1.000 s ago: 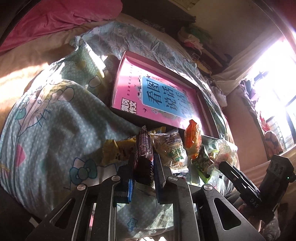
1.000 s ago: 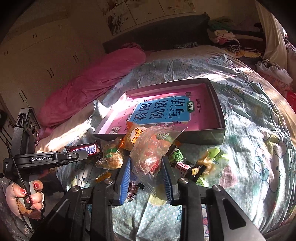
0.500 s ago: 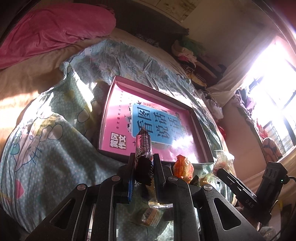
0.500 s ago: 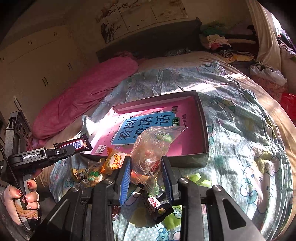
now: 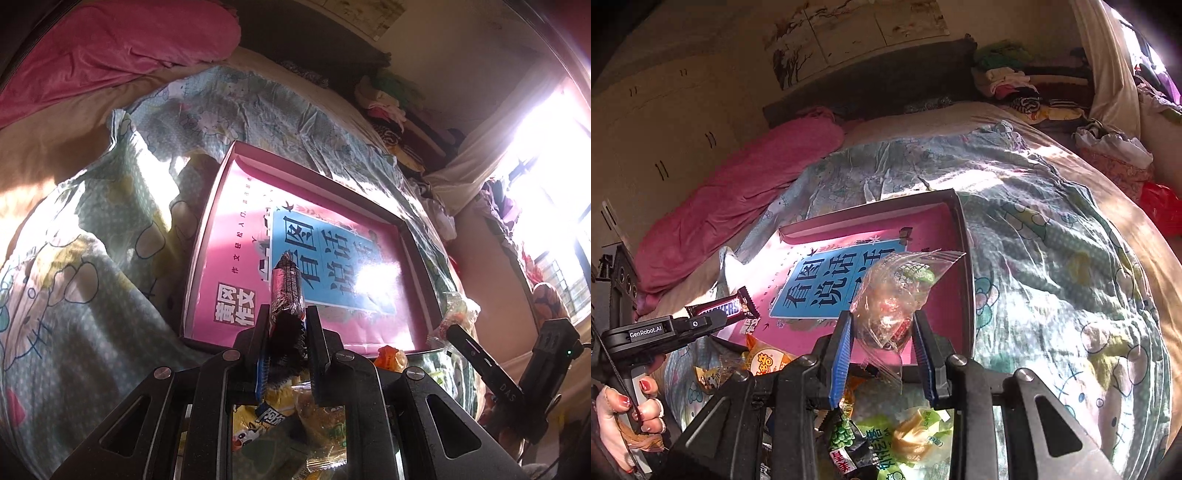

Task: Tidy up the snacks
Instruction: 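Lift and carry the Snickers bar and candy bag over the pink tray with both tools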

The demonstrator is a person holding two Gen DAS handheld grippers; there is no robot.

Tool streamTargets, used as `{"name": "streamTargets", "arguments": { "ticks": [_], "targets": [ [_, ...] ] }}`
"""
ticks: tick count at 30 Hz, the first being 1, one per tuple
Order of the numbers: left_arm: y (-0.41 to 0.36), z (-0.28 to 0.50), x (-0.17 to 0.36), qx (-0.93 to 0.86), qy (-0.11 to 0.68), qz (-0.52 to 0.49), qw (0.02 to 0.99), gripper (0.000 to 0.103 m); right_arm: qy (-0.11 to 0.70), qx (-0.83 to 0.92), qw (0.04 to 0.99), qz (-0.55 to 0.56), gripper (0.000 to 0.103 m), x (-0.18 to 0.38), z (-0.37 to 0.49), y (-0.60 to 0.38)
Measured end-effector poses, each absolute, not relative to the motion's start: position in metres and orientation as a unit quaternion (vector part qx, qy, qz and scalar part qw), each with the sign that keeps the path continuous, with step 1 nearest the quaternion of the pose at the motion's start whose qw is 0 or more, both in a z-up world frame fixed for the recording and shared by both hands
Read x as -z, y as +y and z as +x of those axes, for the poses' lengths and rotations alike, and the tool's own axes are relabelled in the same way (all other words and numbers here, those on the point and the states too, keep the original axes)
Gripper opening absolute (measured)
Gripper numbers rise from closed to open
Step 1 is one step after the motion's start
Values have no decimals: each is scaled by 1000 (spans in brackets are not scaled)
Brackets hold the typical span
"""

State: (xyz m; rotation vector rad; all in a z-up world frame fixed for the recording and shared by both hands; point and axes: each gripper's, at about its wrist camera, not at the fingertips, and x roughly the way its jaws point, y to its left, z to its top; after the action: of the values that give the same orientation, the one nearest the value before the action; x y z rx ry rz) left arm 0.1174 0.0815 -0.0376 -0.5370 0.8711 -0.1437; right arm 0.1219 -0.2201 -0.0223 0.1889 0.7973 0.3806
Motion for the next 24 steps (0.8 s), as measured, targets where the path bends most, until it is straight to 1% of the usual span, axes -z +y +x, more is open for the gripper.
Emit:
{"name": "streamTargets", "arguments": {
  "ticks": [11,24],
  "targets": [
    [73,128,52,70,432,-259,861,18,403,-180,894,75,33,38,138,-214],
    [66,130,53,74,438,-248,861,18,416,-176,891,53,33,48,140,-207]
  ]
}}
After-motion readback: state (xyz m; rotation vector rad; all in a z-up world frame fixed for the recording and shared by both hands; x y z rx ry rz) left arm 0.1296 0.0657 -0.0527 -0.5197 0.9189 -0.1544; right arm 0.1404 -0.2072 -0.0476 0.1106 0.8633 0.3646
